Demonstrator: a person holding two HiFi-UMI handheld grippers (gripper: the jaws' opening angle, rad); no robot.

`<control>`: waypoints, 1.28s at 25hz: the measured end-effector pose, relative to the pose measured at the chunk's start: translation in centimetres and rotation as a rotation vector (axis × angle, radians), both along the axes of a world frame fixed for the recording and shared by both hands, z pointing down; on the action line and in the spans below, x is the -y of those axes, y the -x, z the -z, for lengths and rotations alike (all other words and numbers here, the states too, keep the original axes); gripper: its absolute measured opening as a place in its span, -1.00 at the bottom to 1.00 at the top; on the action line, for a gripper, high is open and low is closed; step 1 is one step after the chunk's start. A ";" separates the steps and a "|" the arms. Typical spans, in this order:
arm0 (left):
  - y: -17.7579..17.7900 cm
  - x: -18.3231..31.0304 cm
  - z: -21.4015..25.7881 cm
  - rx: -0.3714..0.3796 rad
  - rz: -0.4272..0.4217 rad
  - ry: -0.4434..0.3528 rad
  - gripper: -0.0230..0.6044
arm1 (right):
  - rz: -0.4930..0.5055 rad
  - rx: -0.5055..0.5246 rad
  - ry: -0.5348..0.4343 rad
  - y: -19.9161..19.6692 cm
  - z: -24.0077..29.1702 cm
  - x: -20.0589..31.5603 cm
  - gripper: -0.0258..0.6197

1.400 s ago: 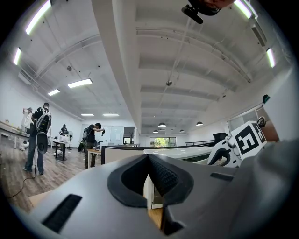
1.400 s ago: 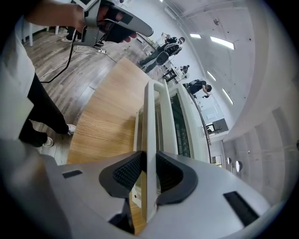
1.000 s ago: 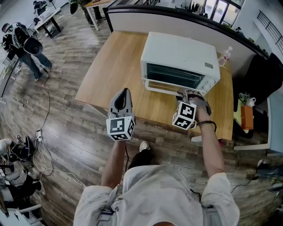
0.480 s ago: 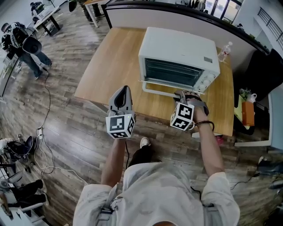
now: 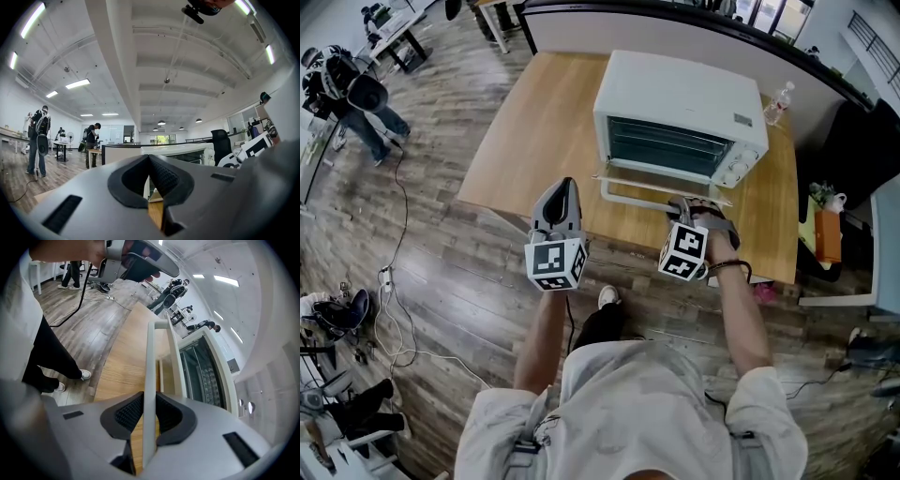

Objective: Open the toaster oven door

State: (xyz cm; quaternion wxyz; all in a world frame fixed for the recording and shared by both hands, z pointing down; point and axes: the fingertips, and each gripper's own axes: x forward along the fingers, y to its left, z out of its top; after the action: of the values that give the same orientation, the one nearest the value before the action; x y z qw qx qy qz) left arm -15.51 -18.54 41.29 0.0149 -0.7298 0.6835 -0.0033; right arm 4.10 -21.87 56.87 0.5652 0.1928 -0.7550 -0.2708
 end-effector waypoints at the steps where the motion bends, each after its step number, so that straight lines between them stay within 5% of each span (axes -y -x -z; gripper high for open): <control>1: 0.0 -0.1 -0.1 0.000 -0.001 0.001 -0.91 | 0.000 0.000 -0.004 0.0 0.0 -0.1 -0.63; 32: -1.4 -0.6 -2.2 0.008 -0.053 0.057 -0.91 | -0.049 0.021 0.010 -0.2 -4.4 -4.6 -0.26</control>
State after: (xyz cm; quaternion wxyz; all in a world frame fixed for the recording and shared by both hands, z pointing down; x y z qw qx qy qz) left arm -14.08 -17.97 43.50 -0.0032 -0.7478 0.6635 -0.0253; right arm 4.28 -17.29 61.27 0.5648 0.2113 -0.7573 -0.2509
